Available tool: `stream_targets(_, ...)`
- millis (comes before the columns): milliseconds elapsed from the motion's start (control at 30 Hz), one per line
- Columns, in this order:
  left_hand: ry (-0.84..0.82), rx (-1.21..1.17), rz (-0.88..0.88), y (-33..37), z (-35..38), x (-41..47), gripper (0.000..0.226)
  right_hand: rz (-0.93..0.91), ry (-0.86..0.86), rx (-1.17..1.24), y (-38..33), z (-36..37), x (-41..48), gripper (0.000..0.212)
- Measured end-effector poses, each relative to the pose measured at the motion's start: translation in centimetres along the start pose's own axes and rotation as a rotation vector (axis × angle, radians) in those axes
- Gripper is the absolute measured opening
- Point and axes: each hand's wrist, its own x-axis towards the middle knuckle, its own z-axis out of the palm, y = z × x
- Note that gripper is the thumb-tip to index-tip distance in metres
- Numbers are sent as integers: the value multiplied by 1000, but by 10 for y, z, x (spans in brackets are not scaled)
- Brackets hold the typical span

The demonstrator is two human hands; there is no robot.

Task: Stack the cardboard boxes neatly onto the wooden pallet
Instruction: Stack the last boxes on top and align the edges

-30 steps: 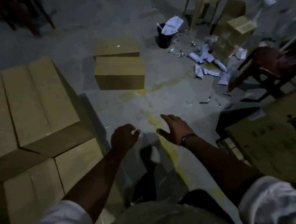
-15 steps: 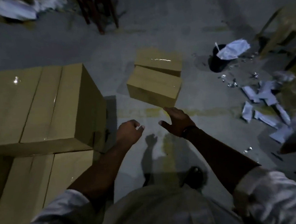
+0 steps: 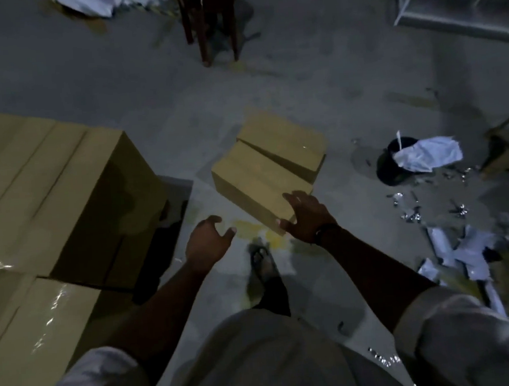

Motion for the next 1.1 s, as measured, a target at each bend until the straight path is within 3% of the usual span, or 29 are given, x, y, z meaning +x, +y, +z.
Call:
stream_targets(200,-28,-33,-30,65,29,114,69,5,-26,-53,60,-65,106,97)
stream_targets(300,-29,-79,-91,93,26,162,70,-30,-32,-50,81,-94,163,93)
stream_targets(433,0,-73,-112,106,37,206,72,-33,2,11,109,-112,226,109)
stream_targets(533,-3,-104,-213,118,43,235,72,-53,-92,60,123,-116,278,97)
stream_targets(600,-19,-123,-282,118,56,253,73,-84,-182,21,143,-102,320,88)
stream_targets(767,0,-177,-503,112,105,289,73,-99,-439,-15,214,-28,442,93)
stream_targets(933,-27,-224,-630,104,166,335,78,-289,-558,-127,223,1,520,94)
stream_targets(1100,26,-250,-672,49,257,423,81,-370,-600,-96,250,97,625,100)
